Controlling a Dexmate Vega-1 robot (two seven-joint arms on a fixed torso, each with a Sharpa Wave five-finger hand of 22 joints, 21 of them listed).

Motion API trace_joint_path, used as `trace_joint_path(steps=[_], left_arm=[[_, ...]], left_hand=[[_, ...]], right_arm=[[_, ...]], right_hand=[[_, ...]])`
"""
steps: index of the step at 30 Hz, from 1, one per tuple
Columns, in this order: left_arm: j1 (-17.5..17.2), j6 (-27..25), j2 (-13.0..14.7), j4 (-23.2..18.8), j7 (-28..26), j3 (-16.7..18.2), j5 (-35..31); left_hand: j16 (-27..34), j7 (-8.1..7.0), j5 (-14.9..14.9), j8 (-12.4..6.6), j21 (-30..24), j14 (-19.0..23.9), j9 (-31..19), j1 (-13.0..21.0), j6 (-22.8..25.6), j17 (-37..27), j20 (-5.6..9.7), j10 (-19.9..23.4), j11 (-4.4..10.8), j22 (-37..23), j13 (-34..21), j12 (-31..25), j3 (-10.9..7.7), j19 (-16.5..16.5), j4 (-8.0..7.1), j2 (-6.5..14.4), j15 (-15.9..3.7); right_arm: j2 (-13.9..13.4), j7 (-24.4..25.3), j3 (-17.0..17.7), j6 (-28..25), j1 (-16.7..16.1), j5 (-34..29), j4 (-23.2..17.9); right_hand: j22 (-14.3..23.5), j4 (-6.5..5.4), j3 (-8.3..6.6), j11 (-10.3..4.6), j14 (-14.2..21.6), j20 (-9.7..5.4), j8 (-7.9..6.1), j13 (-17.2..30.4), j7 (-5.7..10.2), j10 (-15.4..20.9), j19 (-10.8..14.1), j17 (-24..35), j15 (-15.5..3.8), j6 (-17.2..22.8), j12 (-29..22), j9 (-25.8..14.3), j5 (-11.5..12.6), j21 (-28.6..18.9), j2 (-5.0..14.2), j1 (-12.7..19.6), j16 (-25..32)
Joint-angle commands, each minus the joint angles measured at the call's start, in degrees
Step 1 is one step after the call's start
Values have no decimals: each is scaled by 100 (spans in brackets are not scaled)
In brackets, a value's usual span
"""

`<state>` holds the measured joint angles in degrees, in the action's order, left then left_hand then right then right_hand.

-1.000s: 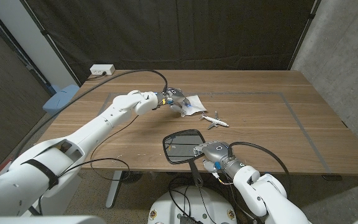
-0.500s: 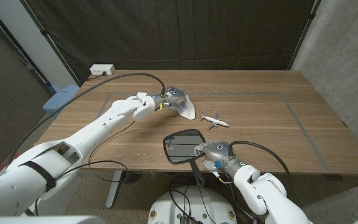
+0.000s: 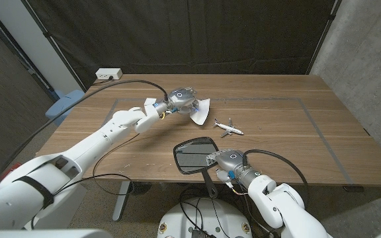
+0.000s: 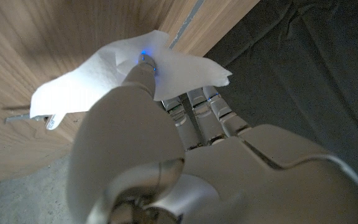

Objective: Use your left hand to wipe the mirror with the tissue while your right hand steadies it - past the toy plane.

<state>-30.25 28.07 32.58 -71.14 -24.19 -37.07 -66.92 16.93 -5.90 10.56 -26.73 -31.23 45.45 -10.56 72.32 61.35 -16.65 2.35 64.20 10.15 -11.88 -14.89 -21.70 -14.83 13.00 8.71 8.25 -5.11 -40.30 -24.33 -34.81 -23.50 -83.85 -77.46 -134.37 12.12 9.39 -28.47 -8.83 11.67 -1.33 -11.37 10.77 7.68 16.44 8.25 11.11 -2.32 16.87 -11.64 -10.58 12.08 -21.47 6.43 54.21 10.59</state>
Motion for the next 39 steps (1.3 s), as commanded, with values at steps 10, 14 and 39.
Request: trace_joint_path(steps=[10,14,39], left_arm=[[-418,1267,158,-633,2421,833,2364],[-471,1361,146,-751,3265,937,2938],[-531,1420,222,-1503,5764,1110,4008]], left_hand=[[-108,11,-20,-20,-65,-3,-10,65,89,-30,101,172,115,-16,-93,-64,-88,-33,-26,-37,-869],[-136,3,-21,-18,-69,-25,-11,68,97,-34,92,162,117,-16,-105,-68,-97,-45,-32,-45,-863],[-230,-65,-29,-4,-68,-140,-8,83,182,-149,20,108,109,-10,-188,-73,-116,-186,-61,-111,-877]], right_arm=[[84,-132,-112,-49,-14,-359,56],[159,-240,-148,-93,21,-550,117],[530,-705,-27,-270,206,-1098,523]], right_hand=[[35,-4,-78,8,-21,15,-30,34,-14,20,-29,14,-107,4,-36,-15,-11,-42,-36,-29,8],[36,-11,-81,20,-41,19,-28,34,-26,13,-47,15,-98,-1,-33,-15,-14,-40,-39,-44,3],[50,-101,-110,92,-190,75,-25,35,-67,5,-213,36,20,-13,-37,-14,-24,-21,5,-214,-12]])
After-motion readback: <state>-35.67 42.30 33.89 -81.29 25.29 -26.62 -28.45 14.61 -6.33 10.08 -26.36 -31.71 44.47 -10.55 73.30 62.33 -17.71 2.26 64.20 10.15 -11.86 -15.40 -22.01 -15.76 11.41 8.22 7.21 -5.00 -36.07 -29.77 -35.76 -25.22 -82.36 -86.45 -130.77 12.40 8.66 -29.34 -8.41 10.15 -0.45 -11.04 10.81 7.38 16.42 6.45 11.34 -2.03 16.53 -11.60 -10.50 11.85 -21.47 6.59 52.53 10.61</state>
